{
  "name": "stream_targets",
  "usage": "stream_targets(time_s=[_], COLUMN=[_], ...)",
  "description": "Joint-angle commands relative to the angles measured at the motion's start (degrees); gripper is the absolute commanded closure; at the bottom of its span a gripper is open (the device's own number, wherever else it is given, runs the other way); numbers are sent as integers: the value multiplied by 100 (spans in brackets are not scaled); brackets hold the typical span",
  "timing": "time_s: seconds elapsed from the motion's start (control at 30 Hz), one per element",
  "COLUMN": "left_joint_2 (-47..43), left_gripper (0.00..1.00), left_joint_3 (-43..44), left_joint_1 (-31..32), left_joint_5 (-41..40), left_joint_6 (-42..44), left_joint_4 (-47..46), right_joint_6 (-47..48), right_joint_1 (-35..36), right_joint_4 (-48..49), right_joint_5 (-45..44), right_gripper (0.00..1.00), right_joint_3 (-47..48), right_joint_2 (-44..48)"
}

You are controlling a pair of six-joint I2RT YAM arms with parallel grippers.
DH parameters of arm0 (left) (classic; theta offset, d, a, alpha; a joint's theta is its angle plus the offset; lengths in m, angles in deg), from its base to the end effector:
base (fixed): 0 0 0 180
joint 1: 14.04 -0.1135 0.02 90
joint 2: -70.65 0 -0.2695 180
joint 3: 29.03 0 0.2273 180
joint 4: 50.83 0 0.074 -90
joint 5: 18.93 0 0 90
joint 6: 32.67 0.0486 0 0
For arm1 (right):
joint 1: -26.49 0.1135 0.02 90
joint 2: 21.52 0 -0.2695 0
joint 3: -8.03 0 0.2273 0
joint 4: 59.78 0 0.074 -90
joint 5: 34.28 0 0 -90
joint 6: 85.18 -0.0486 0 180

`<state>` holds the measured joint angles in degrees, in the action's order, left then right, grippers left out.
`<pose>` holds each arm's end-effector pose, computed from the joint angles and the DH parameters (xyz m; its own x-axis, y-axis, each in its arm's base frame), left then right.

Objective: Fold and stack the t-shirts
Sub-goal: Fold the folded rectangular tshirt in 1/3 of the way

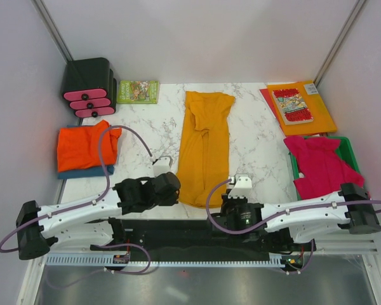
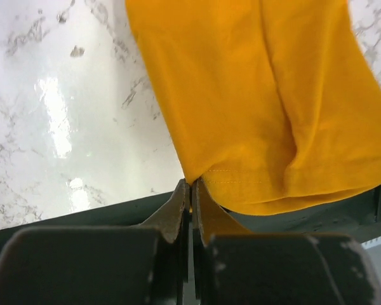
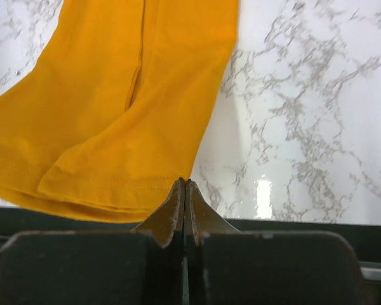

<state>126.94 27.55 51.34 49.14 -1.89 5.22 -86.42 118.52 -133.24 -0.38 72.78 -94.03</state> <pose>0.0851 -0.1422 0.2404 -0.8256 -0.1116 -0.5532 0.0909 0.9412 -0.3254 0.0339 0.1810 0.2399 -0.5625 0.1282 -0.8168 -0.0228 0.9851 0.1704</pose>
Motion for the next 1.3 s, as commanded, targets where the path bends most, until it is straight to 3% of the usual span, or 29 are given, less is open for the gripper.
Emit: stream_targets(time_s=[0.0,0.23,0.4,0.63,0.83,1.27], left_joint_2=[478,1067,2049,3420,4406,5655], left_gripper=[98,98,98,98,98,98], left_joint_3=[714,1145,1821,3094,4044,5048], left_joint_1=[-148,-1422,-2353,-2917,-3146,-3410], left_joint_5=[-575,-154,128,453,637,901], left_joint_6=[515,1368,2054,2441,2573,2714], left_joint_4=[-58,-770,-1139,-1359,-1333,-1236], right_joint_6=[579,3321,4788,5502,5793,6039], right_joint_1=[-483,-2562,-4014,-4843,-5230,-5977], right_joint_4=[-48,1840,3203,4048,4163,4171], right_joint_5=[-498,18,923,1574,1786,2111], right_gripper=[100,100,100,100,100,100], right_joint_3=[302,328,617,1356,2050,2868], right_joint_2=[228,422,-419,-1748,-2504,-3506])
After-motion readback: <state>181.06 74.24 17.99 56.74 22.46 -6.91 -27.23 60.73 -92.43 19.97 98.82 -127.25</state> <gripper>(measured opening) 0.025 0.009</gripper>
